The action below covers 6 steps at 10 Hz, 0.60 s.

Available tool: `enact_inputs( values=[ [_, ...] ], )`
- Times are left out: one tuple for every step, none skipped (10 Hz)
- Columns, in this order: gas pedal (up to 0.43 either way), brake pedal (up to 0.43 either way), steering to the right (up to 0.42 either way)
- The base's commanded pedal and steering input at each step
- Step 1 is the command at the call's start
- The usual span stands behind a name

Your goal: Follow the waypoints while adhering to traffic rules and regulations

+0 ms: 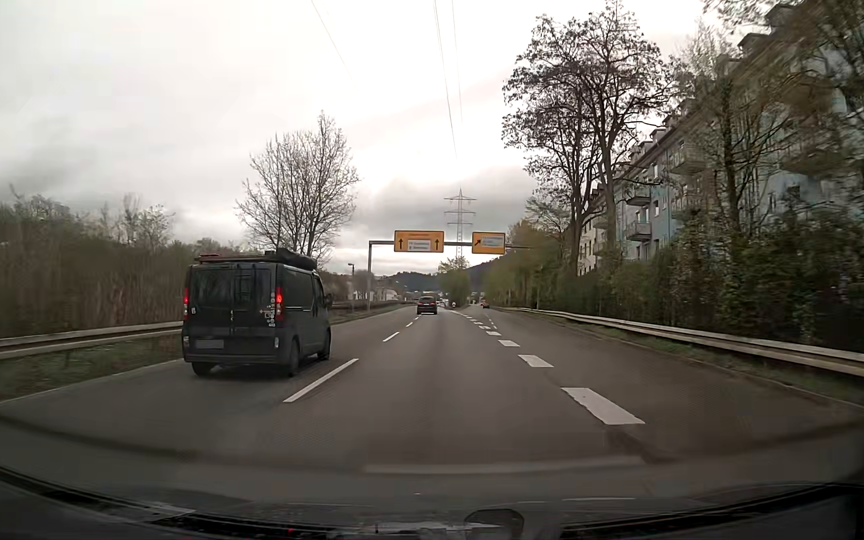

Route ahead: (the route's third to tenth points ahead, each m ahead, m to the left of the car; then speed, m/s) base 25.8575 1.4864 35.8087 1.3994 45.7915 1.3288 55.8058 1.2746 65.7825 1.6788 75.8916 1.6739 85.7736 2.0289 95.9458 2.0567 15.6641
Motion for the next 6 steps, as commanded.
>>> enact_inputs(
  values=[
    [0.157,0.0,0.0],
    [0.157,0.0,0.0],
    [0.157,0.0,0.0],
    [0.157,0.0,0.0],
    [0.157,0.0,0.001],
    [0.157,0.0,0.002]
  ],
)
